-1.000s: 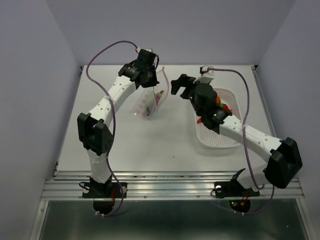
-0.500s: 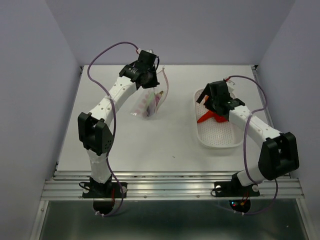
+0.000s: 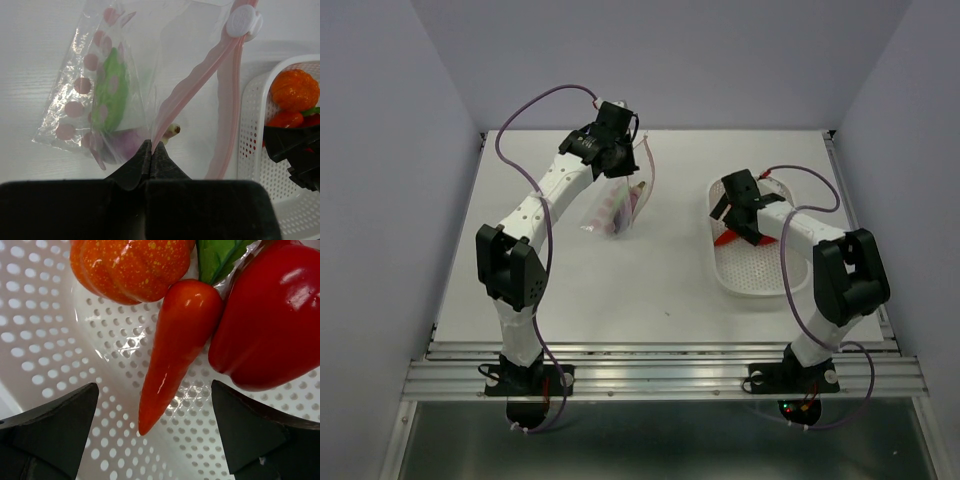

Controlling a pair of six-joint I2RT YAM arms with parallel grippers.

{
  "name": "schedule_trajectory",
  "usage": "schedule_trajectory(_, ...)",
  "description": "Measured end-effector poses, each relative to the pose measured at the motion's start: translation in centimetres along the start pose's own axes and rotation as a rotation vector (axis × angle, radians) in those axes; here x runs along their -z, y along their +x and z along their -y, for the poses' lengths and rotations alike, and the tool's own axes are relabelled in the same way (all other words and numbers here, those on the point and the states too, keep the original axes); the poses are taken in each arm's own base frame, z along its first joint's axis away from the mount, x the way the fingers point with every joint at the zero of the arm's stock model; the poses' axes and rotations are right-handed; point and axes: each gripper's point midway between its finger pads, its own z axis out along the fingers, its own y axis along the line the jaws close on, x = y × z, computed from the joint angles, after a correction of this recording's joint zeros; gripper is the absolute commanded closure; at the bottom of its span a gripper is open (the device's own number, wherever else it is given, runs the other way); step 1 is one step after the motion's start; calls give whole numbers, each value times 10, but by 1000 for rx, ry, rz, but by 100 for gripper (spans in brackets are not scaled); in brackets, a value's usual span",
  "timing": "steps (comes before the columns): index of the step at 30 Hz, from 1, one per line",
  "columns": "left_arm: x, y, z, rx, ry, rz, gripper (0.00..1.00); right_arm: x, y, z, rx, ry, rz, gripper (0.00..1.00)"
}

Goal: Place the food in the zip-top bag and seal the zipper
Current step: Pick up the fake vegetable from the bin.

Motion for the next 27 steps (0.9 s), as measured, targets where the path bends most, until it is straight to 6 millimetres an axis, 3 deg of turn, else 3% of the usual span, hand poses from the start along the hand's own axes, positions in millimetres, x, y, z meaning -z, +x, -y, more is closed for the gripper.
schedule_trajectory(9, 0, 0, 0, -3, 2, -1, 100, -17, 2, 9, -18, 74, 26, 7)
schedule_trajectory(22, 3, -1, 2, -3, 10, 1, 100, -31, 3, 7, -40, 86, 50, 13)
schedule_trajectory(27, 11, -6, 3, 0, 19, 18, 100, -35, 4, 7, -39, 91, 52, 34)
